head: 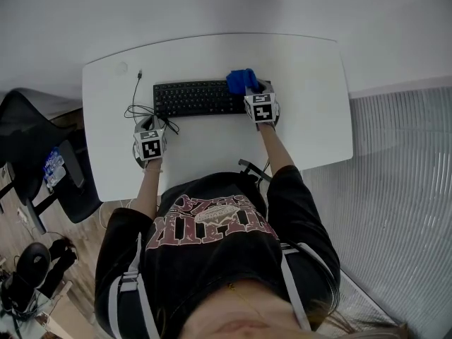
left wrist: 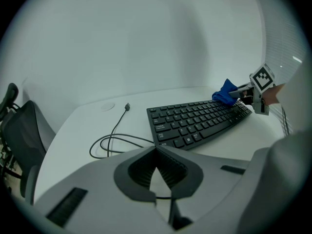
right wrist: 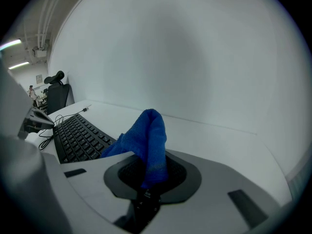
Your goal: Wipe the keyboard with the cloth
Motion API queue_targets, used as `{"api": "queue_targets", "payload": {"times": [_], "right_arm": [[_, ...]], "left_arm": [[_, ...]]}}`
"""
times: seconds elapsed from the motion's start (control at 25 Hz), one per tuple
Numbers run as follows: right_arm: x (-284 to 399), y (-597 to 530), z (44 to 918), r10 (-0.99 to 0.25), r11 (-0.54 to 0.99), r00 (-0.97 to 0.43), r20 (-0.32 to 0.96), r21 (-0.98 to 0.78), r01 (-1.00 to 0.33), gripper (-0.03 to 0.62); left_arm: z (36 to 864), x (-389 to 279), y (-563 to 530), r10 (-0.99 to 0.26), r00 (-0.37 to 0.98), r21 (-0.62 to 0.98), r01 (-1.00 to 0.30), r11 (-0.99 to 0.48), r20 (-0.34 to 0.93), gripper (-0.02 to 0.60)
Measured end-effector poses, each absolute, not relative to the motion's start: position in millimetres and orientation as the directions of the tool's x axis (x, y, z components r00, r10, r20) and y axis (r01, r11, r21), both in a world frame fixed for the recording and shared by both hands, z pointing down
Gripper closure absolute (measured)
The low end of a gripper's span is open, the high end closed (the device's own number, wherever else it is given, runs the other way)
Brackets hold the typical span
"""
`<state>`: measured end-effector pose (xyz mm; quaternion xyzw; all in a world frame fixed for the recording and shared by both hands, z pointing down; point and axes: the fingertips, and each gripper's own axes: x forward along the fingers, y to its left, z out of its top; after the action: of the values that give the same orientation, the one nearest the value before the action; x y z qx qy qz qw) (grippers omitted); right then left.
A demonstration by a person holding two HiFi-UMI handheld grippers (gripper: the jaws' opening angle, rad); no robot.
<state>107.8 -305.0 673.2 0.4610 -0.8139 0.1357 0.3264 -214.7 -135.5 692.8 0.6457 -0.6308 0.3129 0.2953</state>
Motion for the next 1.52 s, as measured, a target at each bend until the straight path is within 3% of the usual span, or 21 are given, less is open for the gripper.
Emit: {"api": "queue_targets", "payload": {"times": [0.48,1.0,1.28,1.52], "right_arm": [[185,-315,676,-0.716,0.419,-0.253,0.651,0.112,-0.901,0.530],[221,-316,681,-0.733,0.381,-0.174,0.657,0.185,-0.906,0.530],[252,-306,691,-0.720,0.264,-0.117,0.684,0.114,-0.958,0.530],[246,-303,671,-0.759,0.248,-0.146,0.634,0.074,-0.966,0.530]], "left_arm": [[690,-208,-134,-0.645,-0.010,-0.030,-0.999,-0.020,0.764,0.551],[690,-209,-135,-0.644,-0.008,-0.025,-1.000,-0.018,0.765,0.551],[689,-208,-135,-0.644,-0.003,-0.017,-1.000,-0.016,0.765,0.551],[688,-208,-134,-0.648,-0.005,-0.019,-1.000,-0.013,0.761,0.551]]}}
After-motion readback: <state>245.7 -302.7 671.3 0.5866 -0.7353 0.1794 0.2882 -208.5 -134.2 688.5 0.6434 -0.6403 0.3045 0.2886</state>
